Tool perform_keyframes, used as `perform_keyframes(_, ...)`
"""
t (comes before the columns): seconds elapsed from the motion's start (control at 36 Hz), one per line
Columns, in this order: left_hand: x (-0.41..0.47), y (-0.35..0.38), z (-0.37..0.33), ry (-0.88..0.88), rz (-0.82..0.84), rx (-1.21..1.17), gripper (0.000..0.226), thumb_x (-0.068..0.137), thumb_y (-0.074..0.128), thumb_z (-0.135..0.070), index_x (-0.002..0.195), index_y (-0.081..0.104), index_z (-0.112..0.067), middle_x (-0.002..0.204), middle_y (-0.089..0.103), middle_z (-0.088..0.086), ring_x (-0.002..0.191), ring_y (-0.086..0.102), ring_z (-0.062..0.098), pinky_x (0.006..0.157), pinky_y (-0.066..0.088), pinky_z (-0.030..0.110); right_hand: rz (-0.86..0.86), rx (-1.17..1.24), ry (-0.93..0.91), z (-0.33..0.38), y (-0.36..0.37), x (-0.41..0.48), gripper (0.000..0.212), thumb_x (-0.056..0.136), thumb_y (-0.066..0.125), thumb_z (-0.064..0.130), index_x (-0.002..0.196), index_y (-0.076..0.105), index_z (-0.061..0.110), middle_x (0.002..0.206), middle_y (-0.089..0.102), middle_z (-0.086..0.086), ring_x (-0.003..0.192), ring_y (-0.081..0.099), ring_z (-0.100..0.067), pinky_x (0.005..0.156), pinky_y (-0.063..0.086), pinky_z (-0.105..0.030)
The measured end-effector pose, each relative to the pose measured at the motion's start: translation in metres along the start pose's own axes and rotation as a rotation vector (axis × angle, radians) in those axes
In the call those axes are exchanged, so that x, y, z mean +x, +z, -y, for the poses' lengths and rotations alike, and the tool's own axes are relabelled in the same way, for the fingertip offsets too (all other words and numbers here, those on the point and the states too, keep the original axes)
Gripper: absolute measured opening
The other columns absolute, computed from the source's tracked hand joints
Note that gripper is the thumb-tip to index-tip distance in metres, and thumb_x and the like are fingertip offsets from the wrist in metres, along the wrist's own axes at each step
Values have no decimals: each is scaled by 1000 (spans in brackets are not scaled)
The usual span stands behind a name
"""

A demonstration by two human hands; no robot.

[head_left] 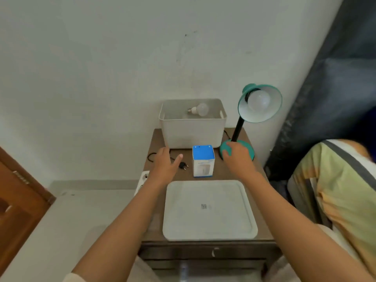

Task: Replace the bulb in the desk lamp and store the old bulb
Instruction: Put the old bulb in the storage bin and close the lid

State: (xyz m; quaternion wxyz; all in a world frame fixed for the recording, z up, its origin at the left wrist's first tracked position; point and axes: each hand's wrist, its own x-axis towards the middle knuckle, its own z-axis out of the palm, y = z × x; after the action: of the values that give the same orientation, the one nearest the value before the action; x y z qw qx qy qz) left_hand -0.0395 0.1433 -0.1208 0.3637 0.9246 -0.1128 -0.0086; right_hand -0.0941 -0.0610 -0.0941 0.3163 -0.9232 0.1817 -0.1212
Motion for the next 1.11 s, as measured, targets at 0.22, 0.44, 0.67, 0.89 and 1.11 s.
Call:
perform_keyframes(0.22, -91, 57, 43, -113, 43, 138, 67, 93, 47, -44, 143, 25, -5, 150, 28, 13, 138, 27, 26, 110, 25, 36, 157, -129, 203, -79, 23, -91, 42, 96, 43, 22, 132, 43, 2, 132, 51, -20, 121, 47, -34, 98, 40, -40)
perform_keyframes(0.44, -122, 75, 60, -149, 19, 128, 70, 97, 41, -40, 148, 12, -2, 157, 15, 13, 146, 12, 25, 118, 10, 34, 101, -74, 187, -104, 44, -125, 50, 95, 44, 23, 141, 32, 8, 139, 46, -17, 124, 46, -33, 103, 39, -42)
perform_keyframes(0.67, -128, 79, 57, -163, -27, 48, 64, 96, 47, -29, 146, 20, 1, 155, 21, 15, 144, 18, 25, 117, 11, 31, -87, 22, 141, -98, 58, -141, 43, 94, 46, 15, 134, 40, 1, 138, 48, -18, 127, 45, -30, 108, 36, -38)
perform_keyframes(0.89, -134, 75, 52, -181, -46, -45, 65, 94, 53, -28, 146, 24, -2, 155, 23, 12, 143, 21, 24, 116, 15, 30, -120, 100, 235, -90, 47, -152, 48, 93, 49, 14, 139, 38, 1, 140, 48, -18, 128, 46, -33, 108, 36, -38)
perform_keyframes(1.11, -123, 38, 25, -122, -101, -123, 63, 93, 53, -29, 145, 27, -6, 151, 32, 9, 138, 32, 23, 111, 27, 33, -175, 201, 207, -60, 17, -148, 50, 95, 48, 16, 141, 34, 6, 145, 42, -14, 132, 42, -30, 109, 34, -39)
